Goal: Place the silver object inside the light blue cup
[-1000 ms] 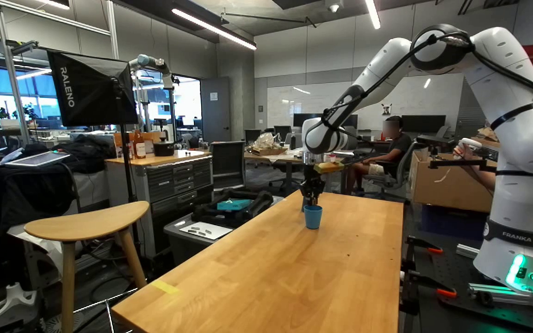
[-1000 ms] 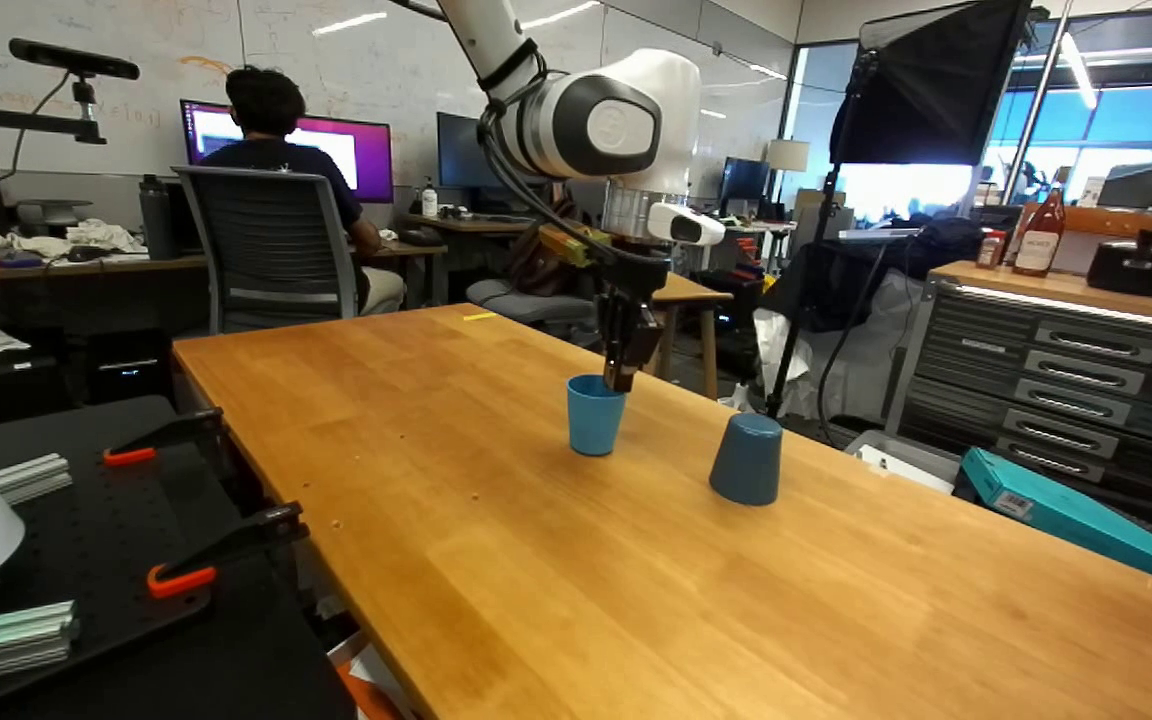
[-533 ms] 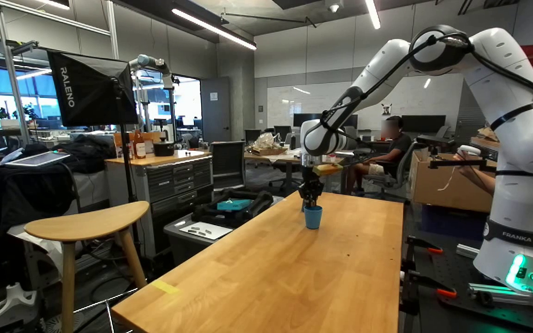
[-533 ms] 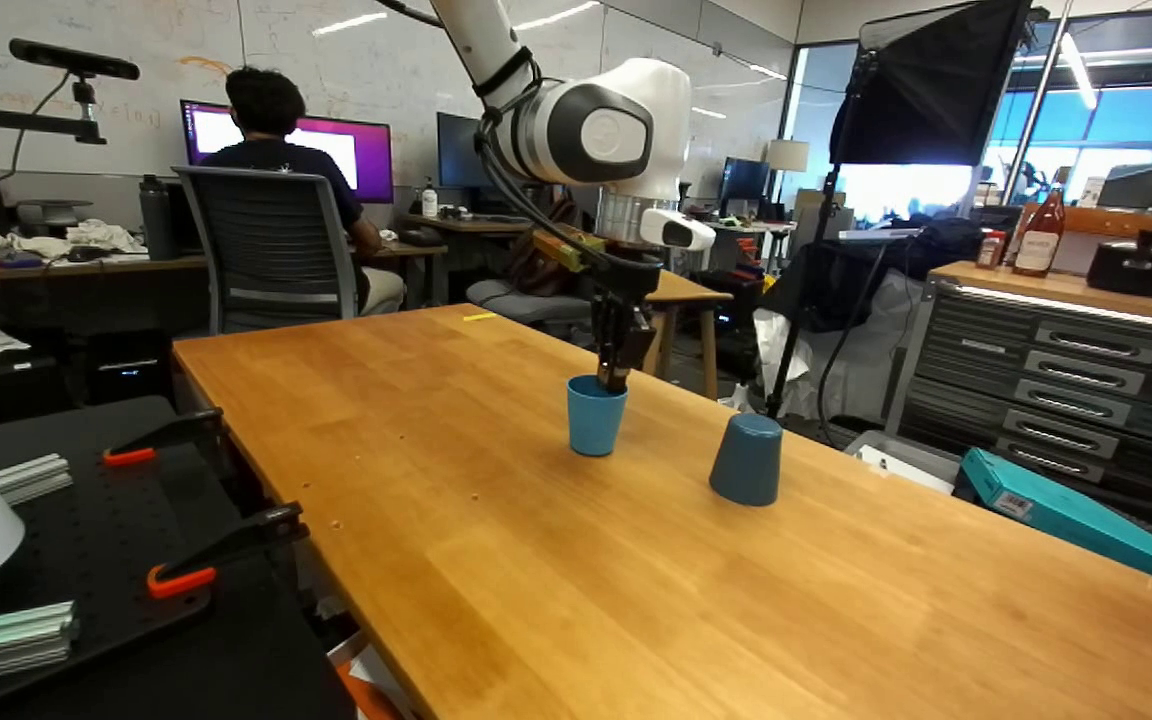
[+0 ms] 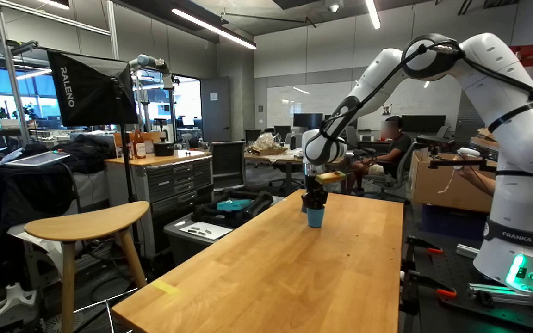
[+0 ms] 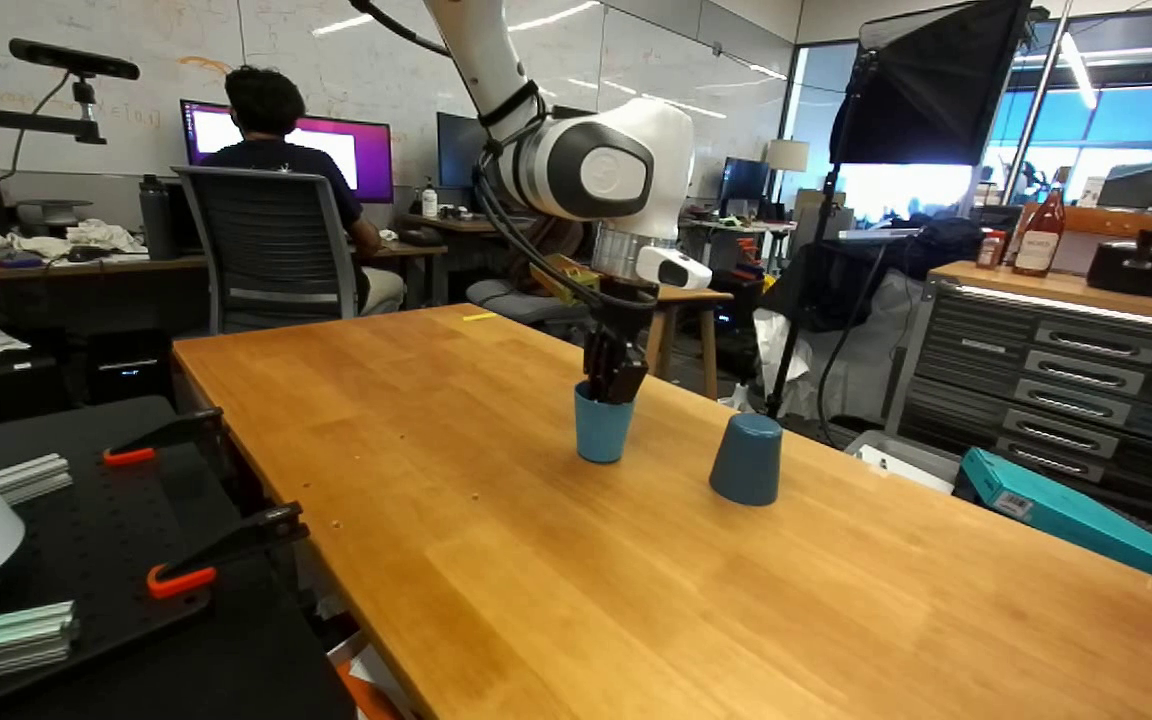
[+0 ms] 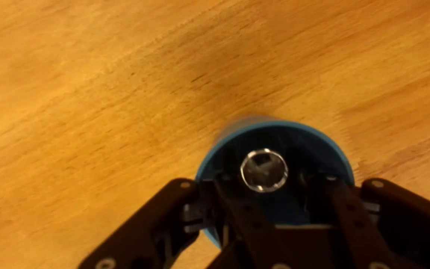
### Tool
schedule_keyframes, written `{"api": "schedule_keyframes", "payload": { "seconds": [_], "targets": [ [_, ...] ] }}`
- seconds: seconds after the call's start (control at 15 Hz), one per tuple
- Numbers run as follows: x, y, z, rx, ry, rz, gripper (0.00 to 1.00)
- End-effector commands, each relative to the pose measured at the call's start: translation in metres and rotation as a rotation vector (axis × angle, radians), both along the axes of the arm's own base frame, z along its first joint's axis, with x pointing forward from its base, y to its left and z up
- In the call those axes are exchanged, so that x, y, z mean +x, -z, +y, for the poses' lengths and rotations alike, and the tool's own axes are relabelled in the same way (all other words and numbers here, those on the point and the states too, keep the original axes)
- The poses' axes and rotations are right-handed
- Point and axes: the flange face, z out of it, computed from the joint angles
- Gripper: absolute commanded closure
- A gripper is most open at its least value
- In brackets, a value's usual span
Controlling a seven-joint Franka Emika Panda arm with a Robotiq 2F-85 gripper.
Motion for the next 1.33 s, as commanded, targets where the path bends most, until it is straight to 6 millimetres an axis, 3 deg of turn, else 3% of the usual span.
{"api": "schedule_keyframes", "payload": {
  "seconds": [0.0, 0.07, 0.13, 0.27, 0.67, 0.73, 0.8, 1.27],
  "targets": [
    [0.006, -0.005, -0.003, 0.008, 0.001, -0.021, 0.36],
    [0.007, -0.009, -0.003, 0.005, -0.003, -0.028, 0.82],
    [0.008, -0.012, -0.004, 0.005, -0.003, -0.03, 0.83],
    [0.011, -0.02, -0.005, 0.001, -0.004, -0.044, 0.99],
    [0.02, -0.057, -0.009, 0.003, -0.009, -0.082, 0.99],
    [0.02, -0.067, -0.01, 0.002, -0.013, -0.086, 0.97],
    [0.022, -0.077, -0.01, -0.001, -0.027, -0.088, 0.74],
    [0.023, -0.157, 0.004, 0.001, -0.144, -0.108, 0.23]
  ]
}}
